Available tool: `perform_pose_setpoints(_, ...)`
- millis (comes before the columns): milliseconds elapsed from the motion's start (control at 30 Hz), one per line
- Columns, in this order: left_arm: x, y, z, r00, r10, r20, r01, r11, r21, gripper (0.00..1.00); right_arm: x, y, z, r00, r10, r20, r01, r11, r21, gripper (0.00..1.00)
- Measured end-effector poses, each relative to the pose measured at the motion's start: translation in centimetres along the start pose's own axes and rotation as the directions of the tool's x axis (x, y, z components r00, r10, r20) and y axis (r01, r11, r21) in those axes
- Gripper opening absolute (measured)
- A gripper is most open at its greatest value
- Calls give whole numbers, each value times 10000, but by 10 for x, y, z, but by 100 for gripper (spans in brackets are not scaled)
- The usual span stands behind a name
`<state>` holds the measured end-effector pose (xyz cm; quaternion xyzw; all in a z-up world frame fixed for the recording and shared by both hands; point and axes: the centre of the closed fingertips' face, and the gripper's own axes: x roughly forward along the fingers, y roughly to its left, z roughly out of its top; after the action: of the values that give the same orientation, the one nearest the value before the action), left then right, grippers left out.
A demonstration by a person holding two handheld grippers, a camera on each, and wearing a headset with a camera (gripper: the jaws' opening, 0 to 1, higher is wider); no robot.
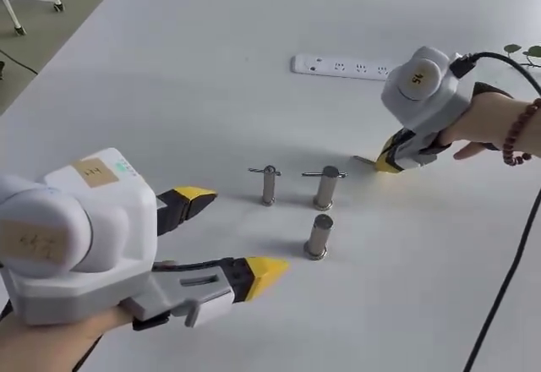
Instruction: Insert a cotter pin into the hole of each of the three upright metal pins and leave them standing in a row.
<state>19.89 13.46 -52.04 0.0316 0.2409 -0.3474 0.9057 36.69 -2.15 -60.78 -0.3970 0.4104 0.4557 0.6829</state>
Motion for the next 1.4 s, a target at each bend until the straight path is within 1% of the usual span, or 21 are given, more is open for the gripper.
perform_pose_setpoints(33,0,0,-1,10000,12,-32,-12,10000,-43,63,0,0,-1,10000,-58,-60,57,9999,-141,0)
perform_pose_setpoints(67,0,1,-2,10000,16,-71,-16,10000,-51,63,1,-3,-2,9999,-81,-73,80,9997,-220,0)
perform_pose_setpoints(167,0,1,-3,9999,43,-128,-44,10000,-56,63,1,-7,-2,9999,-120,59,121,9999,-29,0)
perform_pose_setpoints(233,0,1,-2,9999,55,-127,-56,10000,-54,63,-1,-7,-2,9997,-153,198,153,9999,-27,0)
perform_pose_setpoints(300,0,2,-1,9999,65,-109,-65,10000,-58,63,-5,-7,-3,9991,-333,253,336,9994,-129,0)
perform_pose_setpoints(433,-1,3,2,9999,92,-68,-93,9999,-94,63,-18,-6,2,9965,-547,630,561,9982,-204,0)
perform_pose_setpoints(500,-1,2,3,9999,72,-76,-73,9999,-93,62,-24,-5,5,9953,-646,723,670,9973,-313,0)
perform_pose_setpoints(600,-1,3,5,9999,67,-92,-68,9999,-91,62,-36,-5,14,9899,-904,1092,937,9953,-259,0)
perform_pose_setpoints(633,-1,3,5,9999,80,-93,-81,9999,-110,61,-35,-9,16,9879,-954,1219,996,9946,-288,0)
perform_pose_setpoints(767,-2,3,8,9999,137,-10,-137,9999,-88,57,-52,8,31,9819,-912,1660,1035,9924,-667,0)
perform_pose_setpoints(867,-1,2,8,9999,105,2,-105,9995,-288,55,-64,27,44,9759,-729,2055,961,9898,-1048,0)
perform_pose_setpoints(900,-2,0,7,10000,47,-54,-49,9993,-359,53,-67,31,47,9746,-678,2134,937,9891,-1139,0)
perform_pose_setpoints(967,-2,-1,7,9999,1,-100,-5,9991,-420,51,-68,38,54,9690,-521,2417,884,9859,-1418,0)
perform_pose_setpoints(1000,-2,-1,7,9999,-17,-115,12,9990,-446,50,-70,43,56,9678,-478,2473,863,9853,-1475,0)
perform_pose_setpoints(1133,-2,-2,8,9999,-81,-125,72,9978,-664,44,-82,68,71,9569,-205,2896,831,9751,-2055,0)
perform_pose_setpoints(1167,-2,-2,8,9999,-67,-152,57,9977,-672,43,-83,70,72,9559,-191,2929,830,9747,-2075,0)
perform_pose_setpoints(1200,-3,-1,9,9998,-61,-193,49,9980,-637,42,-84,73,75,9523,-149,3048,845,9727,-2162,0)
perform_pose_setpoints(1233,-3,-1,9,9998,-58,-208,44,9978,-654,41,-84,75,77,9506,-89,3103,827,9707,-2255,0)
perform_pose_setpoints(1267,-3,-2,10,9998,-70,-204,55,9973,-729,41,-86,80,80,9470,-54,3213,848,9685,-2339,0)
perform_pose_setpoints(1333,-3,-3,13,9998,-169,-128,157,9963,-845,41,-90,90,84,9430,42,3326,829,9654,-2472,0)
perform_pose_setpoints(1400,-3,-5,17,9996,-288,-19,284,9947,-985,38,-92,98,87,9414,114,3370,817,9619,-2609,0)
